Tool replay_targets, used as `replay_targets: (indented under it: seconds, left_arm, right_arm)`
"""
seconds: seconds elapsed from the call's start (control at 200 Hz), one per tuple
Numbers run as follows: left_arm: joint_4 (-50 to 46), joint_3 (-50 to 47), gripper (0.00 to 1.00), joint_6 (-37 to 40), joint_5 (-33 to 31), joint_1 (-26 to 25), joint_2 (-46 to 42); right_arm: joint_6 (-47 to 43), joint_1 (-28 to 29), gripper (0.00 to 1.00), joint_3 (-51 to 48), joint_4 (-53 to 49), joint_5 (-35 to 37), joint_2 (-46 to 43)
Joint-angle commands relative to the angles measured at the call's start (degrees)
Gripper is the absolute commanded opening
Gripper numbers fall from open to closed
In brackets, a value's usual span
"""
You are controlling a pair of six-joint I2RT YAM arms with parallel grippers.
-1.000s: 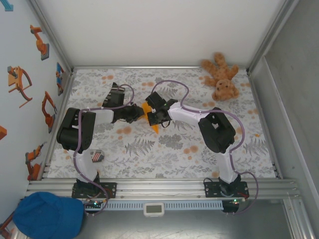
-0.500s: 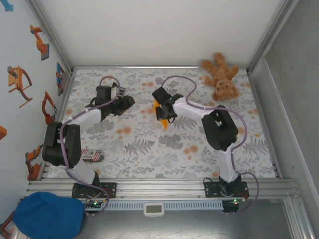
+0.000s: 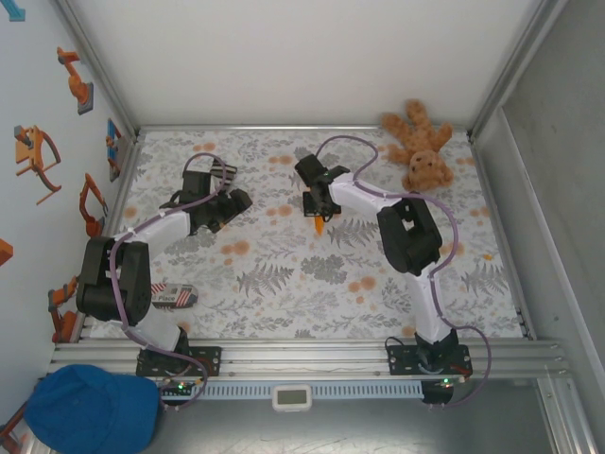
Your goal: Fold a paper plane with a square sheet of paper (pick it up from the middle)
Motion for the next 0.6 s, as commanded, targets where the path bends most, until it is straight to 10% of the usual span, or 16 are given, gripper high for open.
replay_targets:
  seconds: [0.0,0.596]
  left_arm:
    - [-1.4,-0.61,0.84,1.09,-0.84,-0.01,-1.34]
    - [-0.92,-0.96,0.85,1.43,0.23,-0.03,-1.39]
  right_arm:
    - [1.38,-0.33,0.11,1.61,-2.56,0.5,1.01]
    - [0.5,-0.5,0.28,1.81,-1.5,0.07,0.96]
